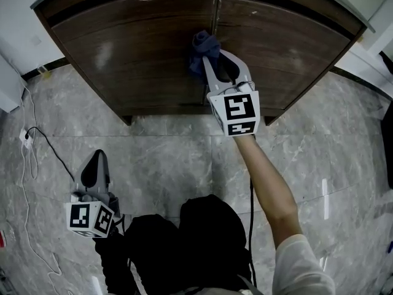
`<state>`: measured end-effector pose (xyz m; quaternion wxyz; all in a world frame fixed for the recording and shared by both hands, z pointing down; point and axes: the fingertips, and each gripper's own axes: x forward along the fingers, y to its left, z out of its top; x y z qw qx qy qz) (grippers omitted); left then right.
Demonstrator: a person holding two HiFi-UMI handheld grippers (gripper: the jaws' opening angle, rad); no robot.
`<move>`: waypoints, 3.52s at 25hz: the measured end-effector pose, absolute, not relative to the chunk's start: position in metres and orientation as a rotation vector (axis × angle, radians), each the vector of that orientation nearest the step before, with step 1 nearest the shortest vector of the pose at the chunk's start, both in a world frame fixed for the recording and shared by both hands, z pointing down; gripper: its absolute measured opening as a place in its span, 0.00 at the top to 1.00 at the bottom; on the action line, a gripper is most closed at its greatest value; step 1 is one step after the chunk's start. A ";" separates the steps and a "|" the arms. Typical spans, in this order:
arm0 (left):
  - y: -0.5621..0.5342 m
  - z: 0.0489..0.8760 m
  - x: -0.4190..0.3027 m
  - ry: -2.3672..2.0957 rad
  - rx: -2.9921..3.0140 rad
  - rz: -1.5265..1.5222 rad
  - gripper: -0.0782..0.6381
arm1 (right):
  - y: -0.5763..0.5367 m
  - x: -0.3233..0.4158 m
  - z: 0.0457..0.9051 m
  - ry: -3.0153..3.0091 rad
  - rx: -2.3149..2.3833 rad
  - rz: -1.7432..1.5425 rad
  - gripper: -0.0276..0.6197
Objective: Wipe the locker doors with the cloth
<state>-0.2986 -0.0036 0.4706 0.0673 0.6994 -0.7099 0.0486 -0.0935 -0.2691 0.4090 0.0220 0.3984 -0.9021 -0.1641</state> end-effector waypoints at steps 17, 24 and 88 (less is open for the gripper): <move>-0.012 0.470 -0.280 -2.115 2.143 0.161 0.89 | -0.280 -0.034 0.413 -2.721 1.326 -0.525 0.83; -0.020 0.471 -0.265 -2.093 2.173 0.161 0.89 | -0.287 -0.001 0.415 -2.680 1.364 -0.527 0.82; -0.054 0.485 -0.208 -1.998 2.260 0.234 0.89 | -0.328 0.189 0.433 -2.407 1.573 -0.530 0.82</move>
